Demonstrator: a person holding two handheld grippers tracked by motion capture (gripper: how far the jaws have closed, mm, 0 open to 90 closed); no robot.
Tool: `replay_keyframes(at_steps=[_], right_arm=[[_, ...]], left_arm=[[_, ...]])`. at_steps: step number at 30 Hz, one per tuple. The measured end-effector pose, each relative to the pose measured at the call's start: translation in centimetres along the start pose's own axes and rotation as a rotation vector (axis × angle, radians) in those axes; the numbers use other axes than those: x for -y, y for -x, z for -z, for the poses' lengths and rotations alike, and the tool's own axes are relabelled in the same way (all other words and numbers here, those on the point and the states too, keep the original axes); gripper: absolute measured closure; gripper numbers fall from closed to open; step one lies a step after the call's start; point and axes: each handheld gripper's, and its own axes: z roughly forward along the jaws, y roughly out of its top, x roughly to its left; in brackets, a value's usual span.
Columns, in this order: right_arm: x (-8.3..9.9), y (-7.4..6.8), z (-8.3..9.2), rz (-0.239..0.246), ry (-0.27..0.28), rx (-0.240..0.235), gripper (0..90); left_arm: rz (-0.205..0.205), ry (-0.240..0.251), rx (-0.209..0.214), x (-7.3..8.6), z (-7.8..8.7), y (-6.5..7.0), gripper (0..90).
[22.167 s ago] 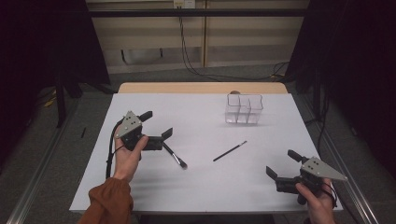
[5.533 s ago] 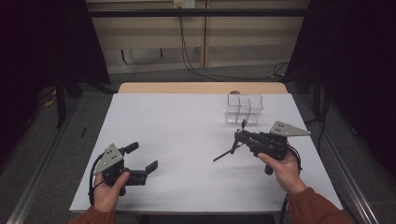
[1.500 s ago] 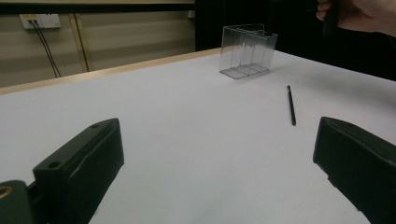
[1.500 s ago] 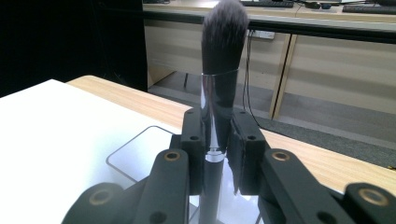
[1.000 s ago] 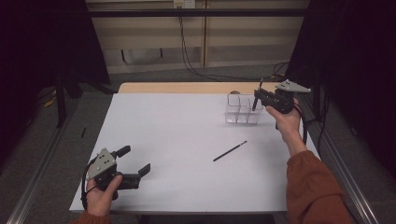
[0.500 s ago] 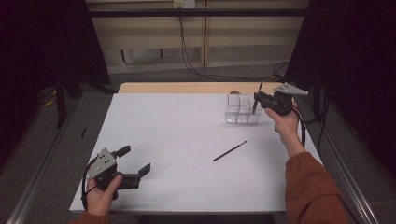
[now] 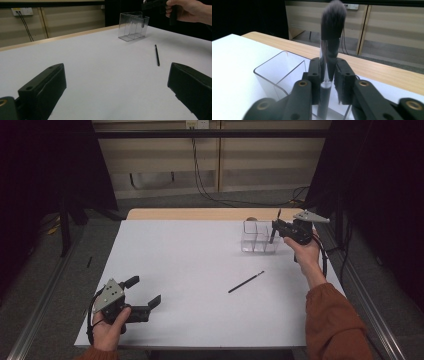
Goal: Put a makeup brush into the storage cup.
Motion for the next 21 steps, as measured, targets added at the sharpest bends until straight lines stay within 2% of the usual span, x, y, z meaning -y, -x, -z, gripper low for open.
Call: replay_keyframes(at_steps=[8, 11, 12, 13, 14, 17, 19, 21], right_arm=[[0.26, 0.16, 0.16, -0.017, 0.003, -0.003, 67.4], [0.39, 0.33, 0.32, -0.043, 0.0, 0.007, 47.2], [0.41, 0.38, 0.34, -0.052, 0.0, 0.01, 43.1], [0.41, 0.38, 0.34, -0.052, 0.0, 0.01, 43.1], [0.45, 0.44, 0.44, -0.056, -0.009, 0.003, 36.1], [0.45, 0.37, 0.56, -0.059, -0.009, -0.009, 30.9], [0.42, 0.26, 0.74, -0.056, 0.003, -0.003, 22.4], [0.39, 0.15, 0.87, -0.062, 0.008, 0.029, 12.1]], left_arm=[[0.0, 0.006, -0.003, -0.01, 0.05, 0.0, 2.2], [0.0, 0.005, -0.003, -0.01, 0.04, -0.02, 2.2], [0.0, 0.005, -0.003, -0.01, 0.04, -0.02, 2.2], [0.0, 0.005, -0.003, -0.01, 0.06, -0.03, 2.2], [0.0, 0.005, -0.003, -0.01, 0.06, -0.03, 2.2], [0.0, 0.004, -0.002, -0.01, 0.06, -0.02, 2.2], [0.001, 0.005, -0.002, -0.01, 0.05, -0.01, 2.2], [0.0, 0.006, -0.001, -0.02, 0.05, -0.01, 2.2]])
